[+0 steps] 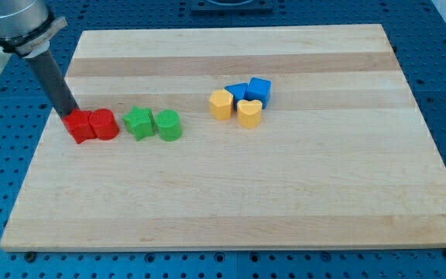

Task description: Move the red blocks into the green blocks

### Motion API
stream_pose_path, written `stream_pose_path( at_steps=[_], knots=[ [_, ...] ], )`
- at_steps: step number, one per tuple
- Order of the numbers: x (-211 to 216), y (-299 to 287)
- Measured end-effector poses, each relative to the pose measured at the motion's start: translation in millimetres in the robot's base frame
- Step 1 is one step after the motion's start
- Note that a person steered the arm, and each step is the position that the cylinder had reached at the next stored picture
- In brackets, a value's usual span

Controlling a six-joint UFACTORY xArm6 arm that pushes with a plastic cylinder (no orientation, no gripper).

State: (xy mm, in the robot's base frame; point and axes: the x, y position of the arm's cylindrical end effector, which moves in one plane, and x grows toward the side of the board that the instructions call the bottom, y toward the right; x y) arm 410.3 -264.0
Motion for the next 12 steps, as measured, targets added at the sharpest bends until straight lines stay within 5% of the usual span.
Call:
stream_pose_path(
  at_steps=[6, 12],
  knots=[
    [37.9, -41.0],
    [33.5, 11.9]
  ],
)
